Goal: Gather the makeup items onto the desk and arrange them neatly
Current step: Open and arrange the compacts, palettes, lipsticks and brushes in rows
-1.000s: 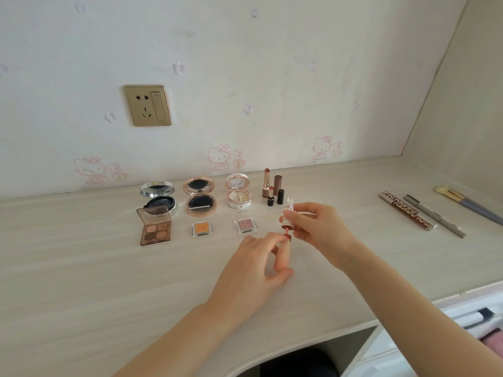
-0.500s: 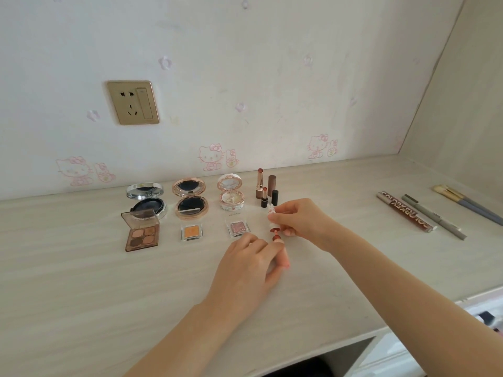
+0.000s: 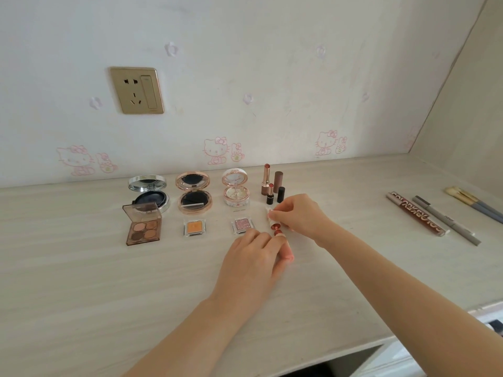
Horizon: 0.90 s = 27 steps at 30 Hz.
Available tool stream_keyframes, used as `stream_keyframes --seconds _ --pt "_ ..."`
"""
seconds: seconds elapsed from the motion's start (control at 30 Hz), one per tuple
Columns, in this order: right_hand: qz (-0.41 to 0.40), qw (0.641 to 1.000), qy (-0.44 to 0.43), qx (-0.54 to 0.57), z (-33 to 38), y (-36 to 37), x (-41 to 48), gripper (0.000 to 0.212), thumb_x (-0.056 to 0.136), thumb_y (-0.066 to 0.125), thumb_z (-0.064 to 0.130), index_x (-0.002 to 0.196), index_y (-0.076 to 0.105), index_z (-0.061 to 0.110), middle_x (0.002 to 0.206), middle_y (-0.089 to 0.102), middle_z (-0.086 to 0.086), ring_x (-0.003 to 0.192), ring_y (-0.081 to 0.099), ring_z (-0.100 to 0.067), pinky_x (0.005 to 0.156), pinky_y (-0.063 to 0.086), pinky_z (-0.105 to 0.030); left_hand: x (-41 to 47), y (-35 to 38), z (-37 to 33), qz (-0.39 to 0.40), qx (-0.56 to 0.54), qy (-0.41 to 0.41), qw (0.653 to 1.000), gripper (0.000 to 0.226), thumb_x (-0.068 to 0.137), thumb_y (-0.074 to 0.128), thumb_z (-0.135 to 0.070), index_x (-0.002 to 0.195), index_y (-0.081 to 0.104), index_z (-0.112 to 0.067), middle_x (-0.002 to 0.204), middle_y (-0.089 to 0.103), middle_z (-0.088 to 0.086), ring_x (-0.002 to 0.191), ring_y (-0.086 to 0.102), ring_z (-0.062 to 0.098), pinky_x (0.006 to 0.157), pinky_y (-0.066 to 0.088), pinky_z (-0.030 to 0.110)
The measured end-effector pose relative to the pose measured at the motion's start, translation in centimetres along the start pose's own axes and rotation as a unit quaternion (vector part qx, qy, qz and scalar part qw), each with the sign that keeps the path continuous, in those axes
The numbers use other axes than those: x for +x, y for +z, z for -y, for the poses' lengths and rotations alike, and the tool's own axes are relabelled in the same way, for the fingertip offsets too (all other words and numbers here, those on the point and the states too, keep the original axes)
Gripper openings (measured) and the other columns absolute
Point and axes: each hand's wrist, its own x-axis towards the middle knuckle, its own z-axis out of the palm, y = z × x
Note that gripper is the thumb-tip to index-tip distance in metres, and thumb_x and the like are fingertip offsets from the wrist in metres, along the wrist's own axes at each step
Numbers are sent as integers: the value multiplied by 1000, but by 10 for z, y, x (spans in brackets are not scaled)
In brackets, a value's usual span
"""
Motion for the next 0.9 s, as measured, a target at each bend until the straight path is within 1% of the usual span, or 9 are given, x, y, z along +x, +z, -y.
stream_keyframes --seconds 0.23,0.33,0.4,0.47,0.57,0.63,0.73,0.8,0.9 --pt "-12 1000 7 7 -1 3 -1 15 84 68 26 85 71 12 79 68 -4 72 56 -13 70 47 -26 -1 1 1 5 -7 3 1000 12 93 50 -38 93 58 -30 84 57 -15 86 49 11 78 46 29" --pt "-12 999 15 25 -2 1 -2 17 83 68 28 86 71 11 77 68 -5 67 55 -11 69 47 -26 -3 -1 1 3 -9 6 1000 10 93 51 -38 94 57 -31 85 56 -16 86 48 10 78 45 27" --pt "-11 999 17 33 -1 -2 -4 17 84 66 28 86 70 11 78 70 -9 65 56 -12 72 50 -29 -3 -1 0 3 -8 5 1000 8 92 52 -39 93 56 -32 84 56 -16 87 48 10 77 45 26" --pt "-14 999 15 36 -2 -5 -7 16 86 63 26 86 70 12 80 72 -10 68 61 -16 79 54 -34 -3 -3 -1 4 -9 7 1000 8 92 52 -40 94 56 -33 85 56 -16 88 48 9 77 46 27" --pt "-13 999 9 37 -4 -12 -15 15 87 57 21 92 67 12 84 72 -11 70 63 -17 83 56 -37 -5 -6 -1 3 -4 10 1000 12 92 51 -42 96 58 -33 89 57 -16 90 50 9 76 47 25" --pt "-20 1000 -1 9 -8 -18 -22 17 89 55 22 100 66 14 91 70 -7 76 63 -17 82 55 -34 -6 -9 -1 3 11 7 1000 16 91 52 -42 101 60 -32 93 59 -16 92 50 9 76 47 23" --pt "-37 997 -23 -58 -15 -29 -38 24 91 54 24 113 61 18 102 65 2 92 60 -15 74 47 -24 -6 -14 -3 -16 19 12 1000 21 90 51 -42 101 63 -29 96 60 -14 93 52 9 75 46 22" --pt "-44 994 -40 -92 -23 -36 -51 26 92 52 23 116 60 18 104 64 4 96 59 -13 78 44 -22 -3 -15 -6 -18 22 25 999 27 90 47 -39 104 65 -25 98 62 -11 94 54 11 75 48 24" --pt "-63 988 -61 -131 -38 -52 -69 26 92 52 23 117 60 17 105 64 3 102 58 -13 86 44 -22 8 -12 -12 -7 33 42 999 24 88 58 -29 107 68 -21 99 65 -9 97 56 14 76 52 27"
